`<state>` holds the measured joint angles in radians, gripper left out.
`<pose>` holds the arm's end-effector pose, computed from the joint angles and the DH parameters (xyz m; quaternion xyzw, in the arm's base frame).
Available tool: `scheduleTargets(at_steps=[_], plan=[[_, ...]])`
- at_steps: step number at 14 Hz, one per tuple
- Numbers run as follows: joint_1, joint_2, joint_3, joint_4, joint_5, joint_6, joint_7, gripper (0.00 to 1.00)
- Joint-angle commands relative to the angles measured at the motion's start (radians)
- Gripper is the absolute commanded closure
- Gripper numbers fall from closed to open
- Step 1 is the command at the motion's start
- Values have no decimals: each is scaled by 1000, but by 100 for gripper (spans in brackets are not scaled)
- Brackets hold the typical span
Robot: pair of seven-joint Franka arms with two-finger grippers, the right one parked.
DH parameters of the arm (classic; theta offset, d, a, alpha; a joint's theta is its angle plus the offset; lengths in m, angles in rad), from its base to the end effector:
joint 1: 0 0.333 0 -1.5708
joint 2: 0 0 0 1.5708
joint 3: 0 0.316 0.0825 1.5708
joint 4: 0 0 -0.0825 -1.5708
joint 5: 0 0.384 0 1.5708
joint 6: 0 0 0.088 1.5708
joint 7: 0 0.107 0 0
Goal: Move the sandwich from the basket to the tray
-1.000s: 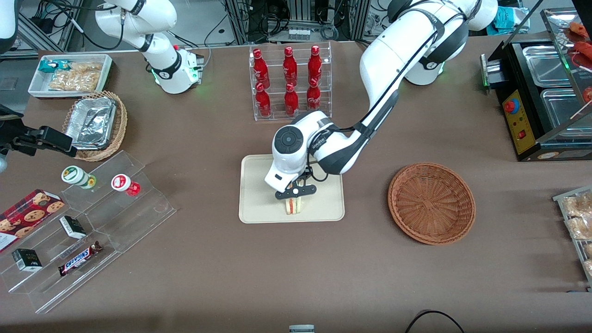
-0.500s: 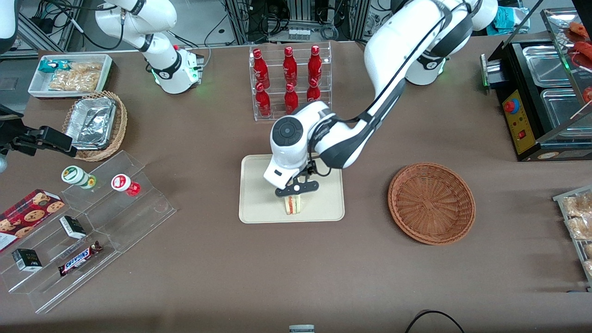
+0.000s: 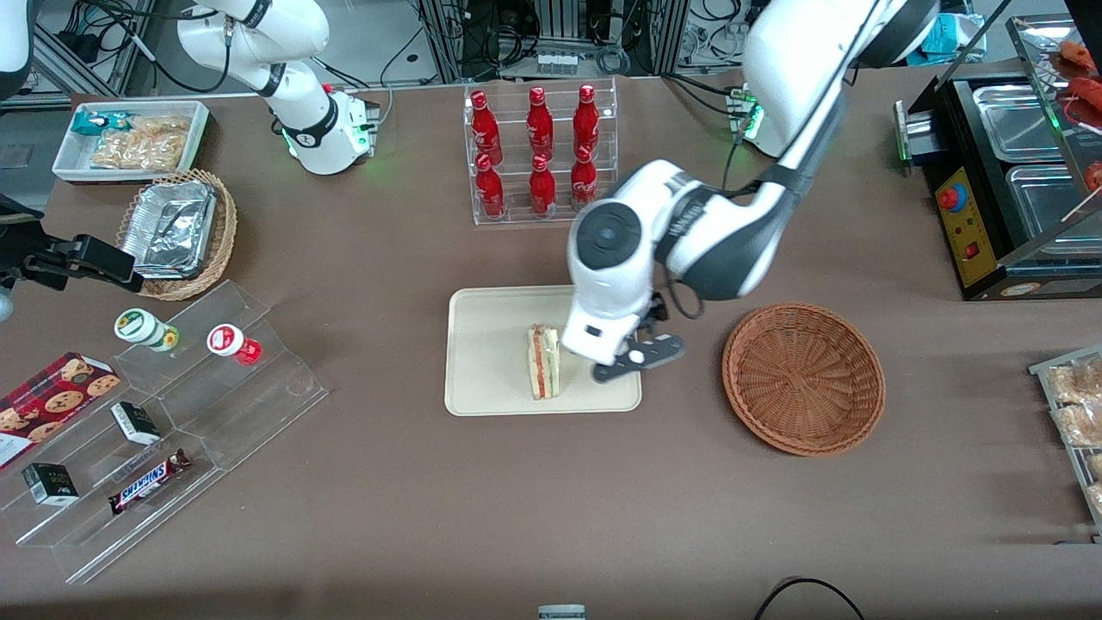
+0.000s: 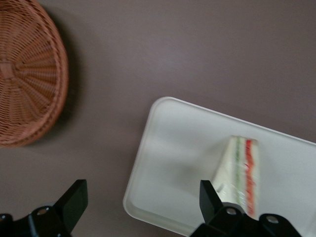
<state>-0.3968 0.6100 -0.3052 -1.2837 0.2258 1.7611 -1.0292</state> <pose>0.5855 -0.4054 0.3968 -0.9860 -0.1568 0.0177 0.0544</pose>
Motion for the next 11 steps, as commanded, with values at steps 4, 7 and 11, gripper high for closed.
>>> scheduleTargets(at_steps=[4,7,11], plan=[[206,-222,-8,-272,-105,12,269,0],[318,-347,-8,-386,-143,1,459,0],[418,-449,-5,-425,-164,-104,664,0]])
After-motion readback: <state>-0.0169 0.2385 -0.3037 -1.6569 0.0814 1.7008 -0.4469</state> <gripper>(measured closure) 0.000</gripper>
